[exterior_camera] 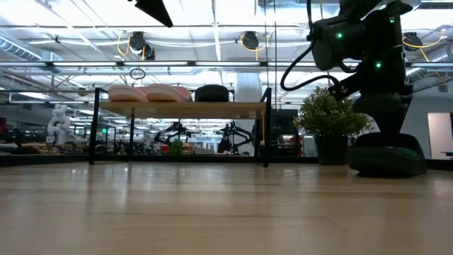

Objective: Pick and place slides into the shelf
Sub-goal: Put the black slipper on the shelf

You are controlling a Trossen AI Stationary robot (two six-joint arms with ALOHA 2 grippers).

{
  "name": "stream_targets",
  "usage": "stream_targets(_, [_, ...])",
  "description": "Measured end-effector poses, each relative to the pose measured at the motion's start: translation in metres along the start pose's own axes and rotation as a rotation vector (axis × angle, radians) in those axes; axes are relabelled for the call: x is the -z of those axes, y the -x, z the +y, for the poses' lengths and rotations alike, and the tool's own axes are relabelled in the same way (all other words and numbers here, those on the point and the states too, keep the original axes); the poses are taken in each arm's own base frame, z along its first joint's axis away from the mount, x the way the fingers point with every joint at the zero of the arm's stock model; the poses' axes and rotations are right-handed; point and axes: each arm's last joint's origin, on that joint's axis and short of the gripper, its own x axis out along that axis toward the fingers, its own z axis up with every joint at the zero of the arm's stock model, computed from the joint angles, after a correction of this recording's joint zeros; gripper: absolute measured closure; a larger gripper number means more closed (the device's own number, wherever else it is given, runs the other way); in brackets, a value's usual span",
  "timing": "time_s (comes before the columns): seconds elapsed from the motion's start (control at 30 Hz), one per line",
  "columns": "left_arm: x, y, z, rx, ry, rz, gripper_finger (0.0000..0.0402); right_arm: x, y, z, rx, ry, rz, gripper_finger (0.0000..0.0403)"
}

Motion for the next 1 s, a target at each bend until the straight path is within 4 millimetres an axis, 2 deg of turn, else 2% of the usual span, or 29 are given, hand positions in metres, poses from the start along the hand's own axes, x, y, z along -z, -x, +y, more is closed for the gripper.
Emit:
stream_targets(0.23, [0.0, 0.0, 0.0, 0.0, 0.0, 0.0, 0.0369, 0.001, -0.005, -0.002, 0.038, -0.019, -0.021, 0.0286])
stream_targets(0.33, [0.0, 0.0, 0.0, 0.0, 0.001, 0.0, 0.0369, 0.002, -0.006, -0.002, 0.039, -0.019, -0.016, 0.0319])
stream_targets(0.47, [0.0, 0.0, 0.0, 0.0, 0.001, 0.002, 0.0369, 0.002, -0.006, -0.001, 0.017, -0.011, -0.009, 0.0387])
stream_targets(0.67, [0.004, 0.0, 0.0, -0.002, -0.036, 0.03, 0.0369, 0.009, -0.002, 0.007, -0.027, -0.007, 0.013, 0.0398])
stream_targets(0.8, [0.009, 0.001, 0.002, -0.027, -0.075, 0.072, 0.0369, 0.017, 0.017, 0.021, -0.101, 0.023, -0.009, 0.0399])
stream_targets(1.0, [0.017, 0.002, 0.004, -0.081, -0.1, 0.13, 0.0369, 0.024, 0.072, 0.039, -0.193, 0.093, -0.229, 0.04])
